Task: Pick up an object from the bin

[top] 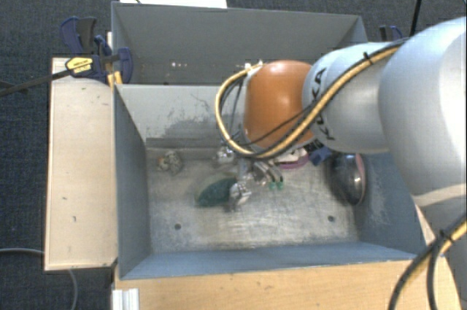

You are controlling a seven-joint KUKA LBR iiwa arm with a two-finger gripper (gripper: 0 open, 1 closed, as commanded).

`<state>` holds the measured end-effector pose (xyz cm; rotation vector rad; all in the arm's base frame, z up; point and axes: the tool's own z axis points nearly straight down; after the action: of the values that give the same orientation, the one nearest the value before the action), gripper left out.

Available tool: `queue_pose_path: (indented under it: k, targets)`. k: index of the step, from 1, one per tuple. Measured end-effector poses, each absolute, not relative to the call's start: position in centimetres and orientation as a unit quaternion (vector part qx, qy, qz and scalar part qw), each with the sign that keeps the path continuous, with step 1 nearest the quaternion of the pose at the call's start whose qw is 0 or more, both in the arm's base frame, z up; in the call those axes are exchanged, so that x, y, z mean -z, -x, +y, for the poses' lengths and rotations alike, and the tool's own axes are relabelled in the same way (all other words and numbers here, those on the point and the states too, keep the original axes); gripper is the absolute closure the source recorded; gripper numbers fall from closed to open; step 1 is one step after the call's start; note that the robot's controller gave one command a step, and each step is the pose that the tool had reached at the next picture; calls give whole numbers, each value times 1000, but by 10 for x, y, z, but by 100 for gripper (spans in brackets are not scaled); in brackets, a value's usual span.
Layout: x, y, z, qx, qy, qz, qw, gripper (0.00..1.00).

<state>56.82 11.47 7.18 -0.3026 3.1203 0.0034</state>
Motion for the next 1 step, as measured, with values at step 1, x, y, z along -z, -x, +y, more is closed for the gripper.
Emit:
queue_pose_path:
  k: [1]
  targets:
    - [-75,-570,116,-2,94,995,8,100]
